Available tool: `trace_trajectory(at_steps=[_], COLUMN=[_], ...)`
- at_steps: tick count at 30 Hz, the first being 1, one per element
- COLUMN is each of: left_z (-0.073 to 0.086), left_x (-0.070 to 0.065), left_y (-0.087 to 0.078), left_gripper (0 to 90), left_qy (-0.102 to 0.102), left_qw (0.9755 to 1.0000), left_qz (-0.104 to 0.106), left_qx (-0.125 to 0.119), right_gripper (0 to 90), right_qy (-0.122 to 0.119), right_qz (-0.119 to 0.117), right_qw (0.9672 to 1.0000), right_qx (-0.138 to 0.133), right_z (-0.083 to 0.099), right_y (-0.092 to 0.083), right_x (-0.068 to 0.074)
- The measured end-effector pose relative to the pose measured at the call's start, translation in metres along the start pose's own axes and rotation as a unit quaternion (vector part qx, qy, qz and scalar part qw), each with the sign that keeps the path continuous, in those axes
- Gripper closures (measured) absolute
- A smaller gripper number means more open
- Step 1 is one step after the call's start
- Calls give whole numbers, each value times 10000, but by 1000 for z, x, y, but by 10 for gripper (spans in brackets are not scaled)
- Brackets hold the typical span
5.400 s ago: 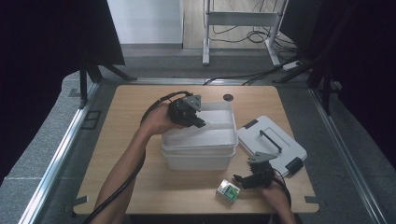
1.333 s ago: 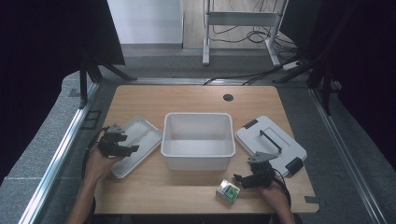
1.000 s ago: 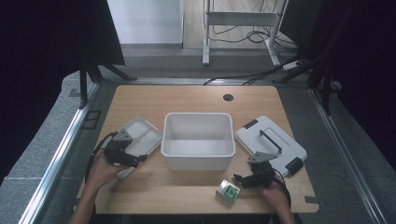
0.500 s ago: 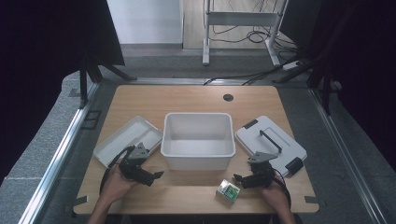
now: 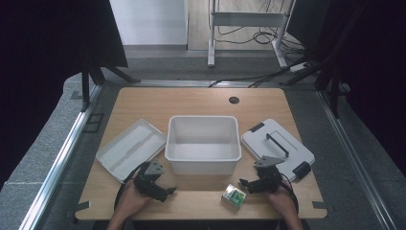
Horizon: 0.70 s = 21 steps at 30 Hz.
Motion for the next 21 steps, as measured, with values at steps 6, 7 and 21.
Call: trace_trajectory(at_steps=[6,7,21], left_z=[0,0,0], left_x=[0,0,0], left_y=[0,0,0], left_gripper=[0,0,0], left_qy=[10,9,-8], left_qw=[10000,10000,10000], left_qz=[-19,-21,-38], left_qx=[9,10,5], right_gripper=[60,55,64], right_qy=[6,2,184], right_qz=[-10,-40,-254], right_qw=[10000,10000,9994], right_qx=[-6,-4,-156], right_z=[0,0,-6], right_y=[0,0,-33], right_x=[0,0,5])
Point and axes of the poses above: each handheld gripper's, and its own axes: y roughly forward along the jaws, z roughly out of its underside, x roughly to its left, the point moved 5 cm from there along y, roughly forward along the jaws, and after that the axes turned 11 degrees about x, right-handed, at the moved point
